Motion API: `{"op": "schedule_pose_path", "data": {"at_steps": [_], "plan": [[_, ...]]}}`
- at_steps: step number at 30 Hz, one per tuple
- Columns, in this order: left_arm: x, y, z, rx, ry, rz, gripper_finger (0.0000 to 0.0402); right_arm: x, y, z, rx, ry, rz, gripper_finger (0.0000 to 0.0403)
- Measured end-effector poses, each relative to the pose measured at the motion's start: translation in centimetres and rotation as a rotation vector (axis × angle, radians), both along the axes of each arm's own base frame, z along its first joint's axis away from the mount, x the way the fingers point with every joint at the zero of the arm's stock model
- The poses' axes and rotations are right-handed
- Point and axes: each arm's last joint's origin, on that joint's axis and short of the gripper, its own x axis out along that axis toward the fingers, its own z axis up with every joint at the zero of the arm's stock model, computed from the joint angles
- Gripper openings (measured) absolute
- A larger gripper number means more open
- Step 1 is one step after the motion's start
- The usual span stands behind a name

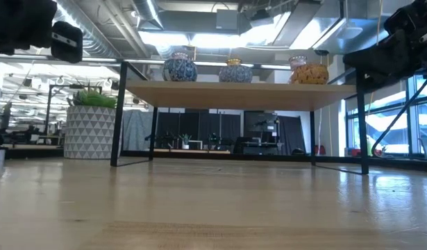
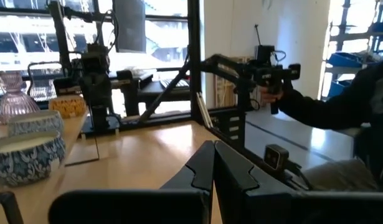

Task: Pick & Place candle stick holders
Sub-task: Return to Home Position

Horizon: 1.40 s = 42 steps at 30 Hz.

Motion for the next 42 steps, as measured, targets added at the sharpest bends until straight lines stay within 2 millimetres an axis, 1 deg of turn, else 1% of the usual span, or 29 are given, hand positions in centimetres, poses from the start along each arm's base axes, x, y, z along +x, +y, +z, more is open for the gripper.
{"op": "schedule_pose_path", "data": {"at_steps": [6,12,20,26,29,42], "plan": [[-0.1,0.0,-0.3,0.018,0.027,-0.001,0.0002,0.0,0.0,0.0,0.000,0.000,-0.002,0.0003],[-0.1,0.4,-1.6,-0.023,0.183,0.060,0.0002,0.0,0.0,0.0,0.000,0.000,-0.003,0.0003],[-0.1,0.6,-1.6,-0.025,0.177,0.085,0.0002,0.0,0.0,0.0,0.000,0.000,-0.002,0.0003],[-0.1,0.5,-1.6,-0.163,0.230,0.077,0.0002,0.0,0.0,0.0,0.000,0.000,-0.002,0.0003],[-0.1,0.5,-1.6,-0.190,0.239,0.077,0.0003,0.0,0.0,0.0,0.000,0.000,-0.002,0.0003],[-0.1,0.5,-1.7,-0.192,0.240,0.077,0.0004,0.0,0.0,0.0,0.000,0.000,-0.002,0.0003]]}}
